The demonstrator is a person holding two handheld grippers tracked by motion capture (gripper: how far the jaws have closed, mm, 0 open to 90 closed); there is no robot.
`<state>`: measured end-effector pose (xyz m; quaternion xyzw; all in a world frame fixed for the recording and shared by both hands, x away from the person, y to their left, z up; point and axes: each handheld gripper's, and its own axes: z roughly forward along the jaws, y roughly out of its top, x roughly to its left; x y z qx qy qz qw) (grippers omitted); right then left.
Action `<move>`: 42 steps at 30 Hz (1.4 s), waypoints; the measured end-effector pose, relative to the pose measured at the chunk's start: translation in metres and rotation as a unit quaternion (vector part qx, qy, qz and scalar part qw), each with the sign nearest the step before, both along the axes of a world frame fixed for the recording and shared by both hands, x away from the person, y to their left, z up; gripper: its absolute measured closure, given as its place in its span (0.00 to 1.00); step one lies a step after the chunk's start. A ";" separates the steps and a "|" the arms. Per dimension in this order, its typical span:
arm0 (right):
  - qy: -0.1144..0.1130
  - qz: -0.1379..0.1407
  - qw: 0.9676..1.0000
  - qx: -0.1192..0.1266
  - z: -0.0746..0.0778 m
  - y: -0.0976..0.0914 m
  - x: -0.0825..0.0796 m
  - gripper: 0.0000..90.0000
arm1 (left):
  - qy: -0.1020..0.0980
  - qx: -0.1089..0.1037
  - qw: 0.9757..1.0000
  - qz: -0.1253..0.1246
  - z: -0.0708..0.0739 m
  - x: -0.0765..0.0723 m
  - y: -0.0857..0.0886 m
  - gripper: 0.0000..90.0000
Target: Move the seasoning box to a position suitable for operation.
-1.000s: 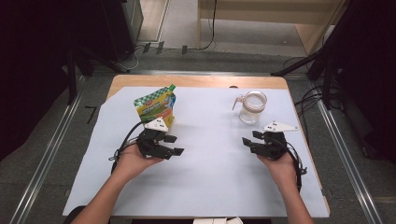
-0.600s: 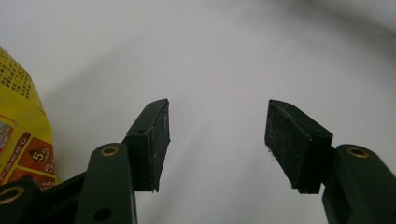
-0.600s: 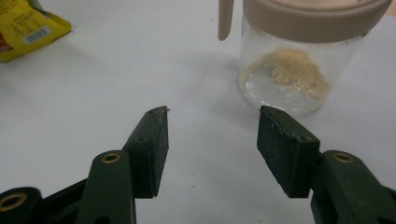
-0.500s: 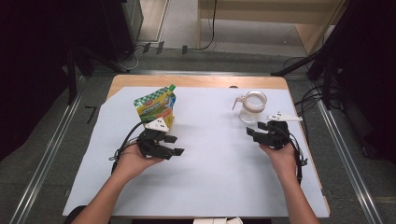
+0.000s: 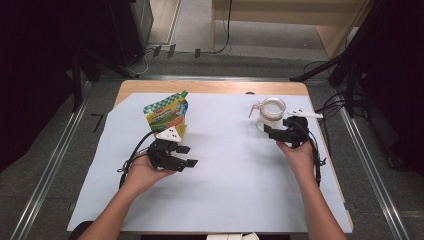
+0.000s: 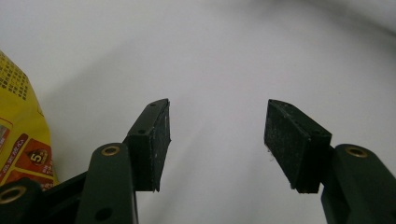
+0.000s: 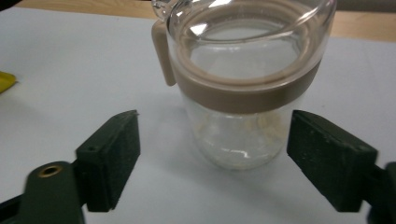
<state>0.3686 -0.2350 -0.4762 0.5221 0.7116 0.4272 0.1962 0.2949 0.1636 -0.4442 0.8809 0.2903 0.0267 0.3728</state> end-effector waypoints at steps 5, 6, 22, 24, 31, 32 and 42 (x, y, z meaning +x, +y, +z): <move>0.000 -0.017 1.000 -0.002 -0.008 0.003 0.013 0.14 | -0.002 0.003 1.000 0.002 -0.001 -0.002 0.000 0.47; 0.000 -0.024 1.000 -0.004 -0.011 0.003 0.016 0.14 | -0.001 0.003 1.000 0.004 -0.001 -0.003 0.001 0.47; -0.041 -0.063 0.997 -0.007 -0.038 0.020 0.043 0.10 | 0.031 -0.041 0.999 0.014 -0.001 -0.016 0.011 0.46; -0.045 -0.063 0.997 -0.003 -0.041 0.020 0.047 0.10 | 0.028 -0.048 0.998 0.018 0.001 -0.019 0.012 0.46; -0.044 -0.061 0.997 -0.004 -0.041 0.022 0.050 0.11 | 0.025 -0.024 0.999 0.024 -0.002 -0.019 0.015 0.46; -0.044 -0.061 0.997 -0.007 -0.040 0.022 0.050 0.11 | 0.028 -0.029 0.999 0.026 -0.002 -0.020 0.016 0.46; -0.039 -0.057 0.998 -0.014 -0.036 0.021 0.047 0.13 | 0.022 -0.022 0.999 0.023 -0.001 -0.019 0.015 0.46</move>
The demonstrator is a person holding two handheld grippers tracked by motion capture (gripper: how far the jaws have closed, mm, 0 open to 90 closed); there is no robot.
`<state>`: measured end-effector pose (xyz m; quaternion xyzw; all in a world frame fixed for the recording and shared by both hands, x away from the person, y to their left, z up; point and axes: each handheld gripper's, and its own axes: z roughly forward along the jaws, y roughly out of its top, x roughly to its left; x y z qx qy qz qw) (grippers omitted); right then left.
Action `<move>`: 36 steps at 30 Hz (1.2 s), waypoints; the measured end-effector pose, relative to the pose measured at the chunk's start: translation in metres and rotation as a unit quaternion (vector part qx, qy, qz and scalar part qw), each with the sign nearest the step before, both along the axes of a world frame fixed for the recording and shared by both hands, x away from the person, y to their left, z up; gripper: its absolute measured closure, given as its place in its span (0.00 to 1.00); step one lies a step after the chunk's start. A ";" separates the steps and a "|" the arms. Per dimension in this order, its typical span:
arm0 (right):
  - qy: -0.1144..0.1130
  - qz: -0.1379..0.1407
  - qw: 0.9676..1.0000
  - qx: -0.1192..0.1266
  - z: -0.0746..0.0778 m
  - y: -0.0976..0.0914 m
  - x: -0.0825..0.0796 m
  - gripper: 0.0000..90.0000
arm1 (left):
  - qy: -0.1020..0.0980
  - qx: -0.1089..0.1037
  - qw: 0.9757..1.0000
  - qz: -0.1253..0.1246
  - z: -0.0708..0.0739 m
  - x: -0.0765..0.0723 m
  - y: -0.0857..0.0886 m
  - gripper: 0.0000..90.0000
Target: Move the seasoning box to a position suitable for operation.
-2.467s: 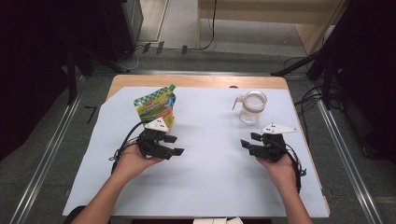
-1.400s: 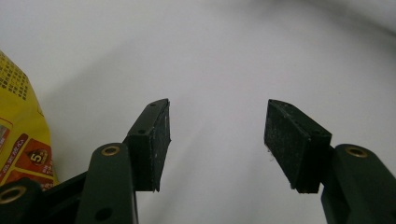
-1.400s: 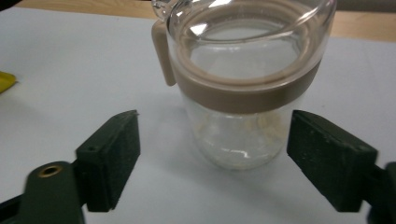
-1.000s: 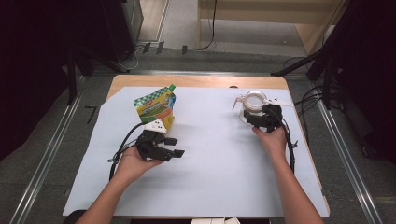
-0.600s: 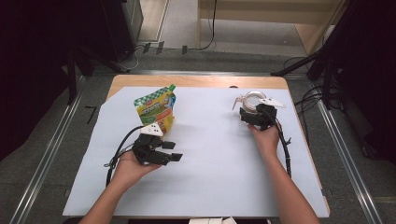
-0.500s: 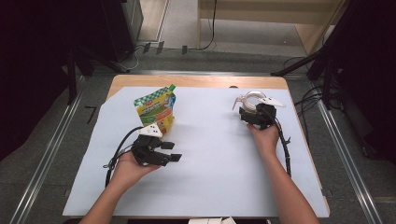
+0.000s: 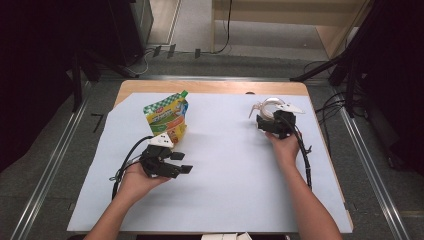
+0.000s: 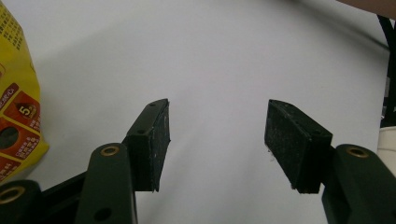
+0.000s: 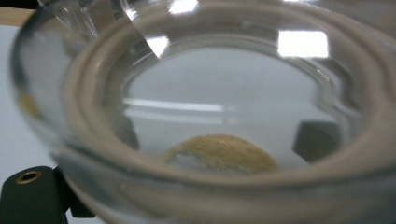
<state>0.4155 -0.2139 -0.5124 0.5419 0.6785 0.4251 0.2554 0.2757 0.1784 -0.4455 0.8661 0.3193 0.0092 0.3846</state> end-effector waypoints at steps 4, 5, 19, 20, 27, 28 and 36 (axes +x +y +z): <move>0.005 0.007 1.000 0.003 0.003 0.000 -0.002 0.13 | 0.000 0.002 1.000 0.000 0.000 0.002 0.000 0.46; 0.004 0.010 1.000 0.002 0.004 0.001 -0.004 0.13 | 0.001 0.000 1.000 0.000 0.000 0.002 0.000 0.46; -0.019 0.055 0.998 0.004 0.025 0.017 -0.032 0.13 | 0.003 0.000 1.000 -0.010 -0.001 0.008 -0.006 0.46; -0.020 0.057 0.998 0.007 0.026 0.018 -0.035 0.13 | 0.004 -0.004 1.000 -0.012 -0.001 0.008 -0.006 0.46; -0.023 0.074 0.997 0.007 0.030 0.027 -0.048 0.13 | 0.003 0.004 1.000 -0.015 -0.002 0.010 -0.008 0.46; -0.021 0.076 0.997 0.007 0.030 0.028 -0.049 0.13 | 0.002 0.005 1.000 -0.014 -0.002 0.010 -0.008 0.46; -0.021 0.106 0.994 0.006 0.033 0.040 -0.064 0.13 | 0.004 0.007 1.000 -0.006 -0.003 0.014 -0.004 0.45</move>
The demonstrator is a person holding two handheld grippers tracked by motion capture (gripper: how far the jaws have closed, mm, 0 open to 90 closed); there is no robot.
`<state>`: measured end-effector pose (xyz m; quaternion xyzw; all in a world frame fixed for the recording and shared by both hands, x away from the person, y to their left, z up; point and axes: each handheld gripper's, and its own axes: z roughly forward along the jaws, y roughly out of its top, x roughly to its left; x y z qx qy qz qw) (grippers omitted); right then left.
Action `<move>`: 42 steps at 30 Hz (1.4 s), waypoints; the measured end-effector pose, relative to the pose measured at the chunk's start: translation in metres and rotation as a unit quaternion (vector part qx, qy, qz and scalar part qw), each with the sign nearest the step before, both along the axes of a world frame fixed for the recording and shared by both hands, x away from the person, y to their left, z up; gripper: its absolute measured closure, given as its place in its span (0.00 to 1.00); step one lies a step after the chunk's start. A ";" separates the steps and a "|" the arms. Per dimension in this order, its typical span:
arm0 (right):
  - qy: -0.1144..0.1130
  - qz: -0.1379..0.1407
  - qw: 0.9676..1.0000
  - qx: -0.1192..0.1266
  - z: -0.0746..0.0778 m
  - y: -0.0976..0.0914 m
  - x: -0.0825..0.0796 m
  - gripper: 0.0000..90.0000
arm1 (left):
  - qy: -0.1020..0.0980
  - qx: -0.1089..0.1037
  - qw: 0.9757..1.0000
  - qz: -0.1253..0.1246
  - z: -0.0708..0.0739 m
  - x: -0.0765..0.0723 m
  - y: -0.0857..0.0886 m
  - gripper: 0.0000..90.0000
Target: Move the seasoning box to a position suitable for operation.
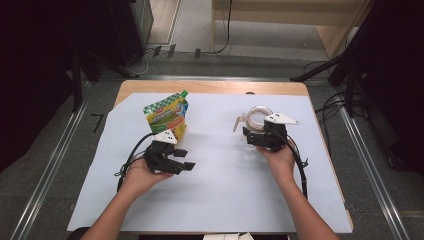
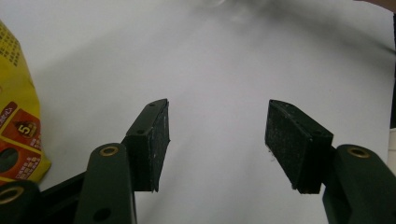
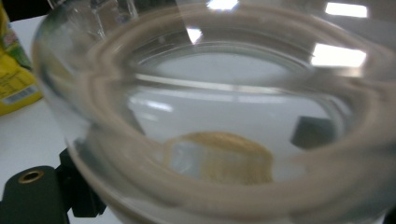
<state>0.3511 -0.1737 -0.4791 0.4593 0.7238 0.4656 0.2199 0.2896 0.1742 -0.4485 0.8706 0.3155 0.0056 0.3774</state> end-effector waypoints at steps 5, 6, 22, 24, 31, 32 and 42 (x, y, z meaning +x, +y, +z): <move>-0.002 0.021 1.000 0.000 0.003 0.010 -0.011 0.13 | -0.001 0.002 1.000 0.003 0.000 0.001 0.002 0.45; -0.002 0.026 1.000 -0.001 0.003 0.013 -0.013 0.13 | -0.001 0.002 1.000 0.004 -0.001 0.001 0.002 0.45; 0.005 0.095 0.995 -0.008 -0.002 0.049 -0.050 0.13 | -0.003 -0.002 1.000 0.005 0.000 0.002 0.006 0.45; 0.009 0.104 0.995 -0.007 -0.003 0.054 -0.054 0.13 | -0.003 -0.002 1.000 0.005 0.000 0.002 0.005 0.45; 0.012 0.138 0.990 -0.010 -0.008 0.071 -0.061 0.13 | -0.003 -0.002 1.000 0.005 0.000 0.002 0.006 0.45; 0.011 0.142 0.990 -0.011 -0.009 0.073 -0.062 0.13 | -0.002 -0.003 1.000 0.005 0.000 0.003 0.006 0.45; 0.009 0.163 0.986 -0.032 -0.024 0.084 -0.069 0.13 | -0.002 -0.006 1.000 0.004 0.000 0.003 0.006 0.45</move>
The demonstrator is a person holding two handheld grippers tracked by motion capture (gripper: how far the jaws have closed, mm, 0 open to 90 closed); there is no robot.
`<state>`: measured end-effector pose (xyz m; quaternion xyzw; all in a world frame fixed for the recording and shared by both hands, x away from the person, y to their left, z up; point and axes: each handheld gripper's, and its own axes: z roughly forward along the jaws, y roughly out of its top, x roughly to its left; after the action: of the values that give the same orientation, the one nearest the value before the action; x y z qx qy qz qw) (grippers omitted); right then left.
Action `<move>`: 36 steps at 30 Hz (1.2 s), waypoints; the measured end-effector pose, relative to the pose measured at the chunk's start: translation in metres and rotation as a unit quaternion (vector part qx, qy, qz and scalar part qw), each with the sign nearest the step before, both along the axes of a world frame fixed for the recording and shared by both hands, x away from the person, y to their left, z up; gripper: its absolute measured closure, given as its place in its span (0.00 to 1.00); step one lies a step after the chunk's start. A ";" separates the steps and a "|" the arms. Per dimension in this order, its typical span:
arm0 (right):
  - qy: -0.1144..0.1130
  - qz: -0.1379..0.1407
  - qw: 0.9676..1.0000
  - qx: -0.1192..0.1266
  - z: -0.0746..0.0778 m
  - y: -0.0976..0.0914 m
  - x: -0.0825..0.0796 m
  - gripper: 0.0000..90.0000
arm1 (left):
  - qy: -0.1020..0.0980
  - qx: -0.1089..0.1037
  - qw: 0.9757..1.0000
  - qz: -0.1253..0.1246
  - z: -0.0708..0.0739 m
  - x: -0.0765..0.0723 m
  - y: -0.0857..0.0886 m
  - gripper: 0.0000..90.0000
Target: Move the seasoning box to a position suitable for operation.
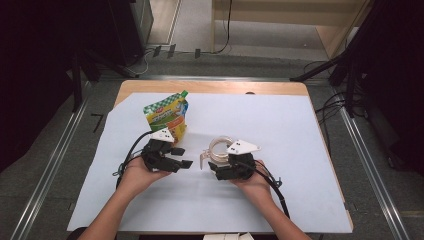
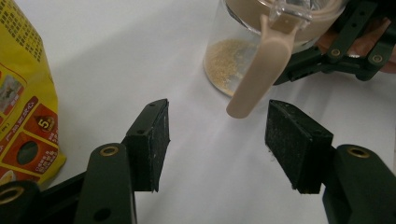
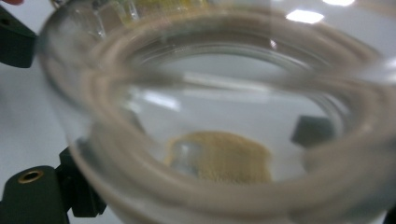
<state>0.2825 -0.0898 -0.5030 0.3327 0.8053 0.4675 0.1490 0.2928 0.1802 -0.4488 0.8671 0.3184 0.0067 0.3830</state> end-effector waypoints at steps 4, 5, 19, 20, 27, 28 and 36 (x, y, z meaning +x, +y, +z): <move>0.000 0.001 1.000 0.003 -0.001 -0.001 0.000 0.13 | 0.000 0.004 1.000 0.000 -0.001 0.000 -0.001 0.45; -0.001 0.002 1.000 0.004 -0.001 -0.002 0.000 0.13 | 0.001 0.004 1.000 -0.002 -0.001 0.000 -0.001 0.45; 0.005 0.001 1.000 0.009 -0.005 -0.004 -0.004 0.10 | 0.007 0.006 1.000 -0.010 -0.004 0.002 -0.008 0.46; 0.009 0.000 1.000 0.011 -0.004 -0.004 -0.004 0.09 | 0.006 0.007 1.000 -0.009 -0.004 0.002 -0.008 0.46; 0.028 -0.002 0.999 -0.016 -0.002 -0.009 -0.012 0.07 | 0.011 0.003 1.000 -0.013 -0.005 0.003 -0.008 0.47; 0.027 -0.001 0.999 -0.024 -0.001 -0.010 -0.013 0.07 | 0.009 0.005 1.000 -0.018 -0.005 0.003 -0.009 0.49; 0.069 0.019 0.997 -0.007 0.009 -0.031 -0.027 0.11 | 0.009 0.004 1.000 -0.023 -0.002 0.006 -0.017 0.55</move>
<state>0.2551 -0.1213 -0.4938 0.3479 0.8231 0.4404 0.0865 0.2990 0.1632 -0.4503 0.8758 0.3019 -0.0090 0.3766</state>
